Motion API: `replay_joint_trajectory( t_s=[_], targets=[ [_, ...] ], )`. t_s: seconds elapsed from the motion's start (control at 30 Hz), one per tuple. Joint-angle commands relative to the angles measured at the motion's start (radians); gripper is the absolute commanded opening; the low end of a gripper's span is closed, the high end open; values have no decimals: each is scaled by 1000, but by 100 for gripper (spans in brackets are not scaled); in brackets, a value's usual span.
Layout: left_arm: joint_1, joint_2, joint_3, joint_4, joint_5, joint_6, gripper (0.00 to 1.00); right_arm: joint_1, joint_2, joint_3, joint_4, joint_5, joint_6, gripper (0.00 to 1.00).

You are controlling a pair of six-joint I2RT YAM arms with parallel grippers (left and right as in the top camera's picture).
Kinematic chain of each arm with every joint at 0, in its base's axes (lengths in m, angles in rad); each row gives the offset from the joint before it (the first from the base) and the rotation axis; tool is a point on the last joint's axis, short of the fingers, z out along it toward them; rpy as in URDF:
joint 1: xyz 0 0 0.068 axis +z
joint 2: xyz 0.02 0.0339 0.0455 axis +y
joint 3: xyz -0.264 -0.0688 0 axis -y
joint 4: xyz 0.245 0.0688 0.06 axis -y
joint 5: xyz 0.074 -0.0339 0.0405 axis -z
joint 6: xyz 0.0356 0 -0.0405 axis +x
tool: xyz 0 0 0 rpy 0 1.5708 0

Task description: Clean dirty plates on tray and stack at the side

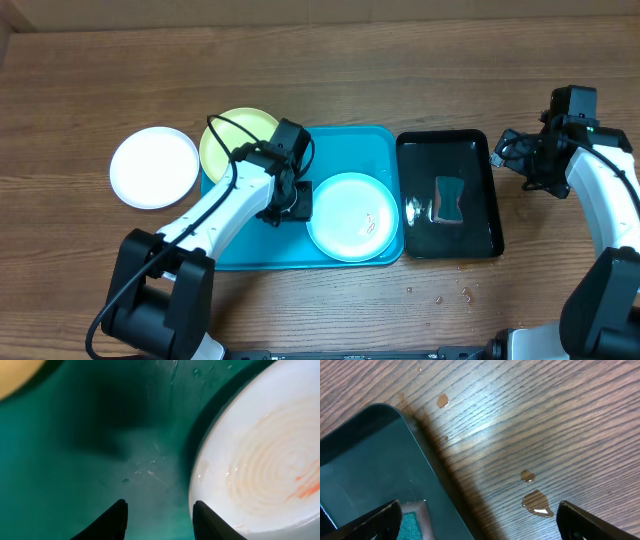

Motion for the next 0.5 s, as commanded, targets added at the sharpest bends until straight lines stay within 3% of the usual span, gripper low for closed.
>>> replay_joint_trajectory(
  t_s=[0.0, 0.4, 0.47],
  targets=[
    [-13, 6, -27, 25, 12, -18, 41, -4, -1, 19, 6, 1, 3, 100],
    [-57, 6, -61, 105, 29, -52, 36, -4, -1, 19, 6, 1, 3, 100],
    [-66, 6, -64, 114, 21, -56, 30, -4, -1, 19, 6, 1, 3, 100]
  ],
)
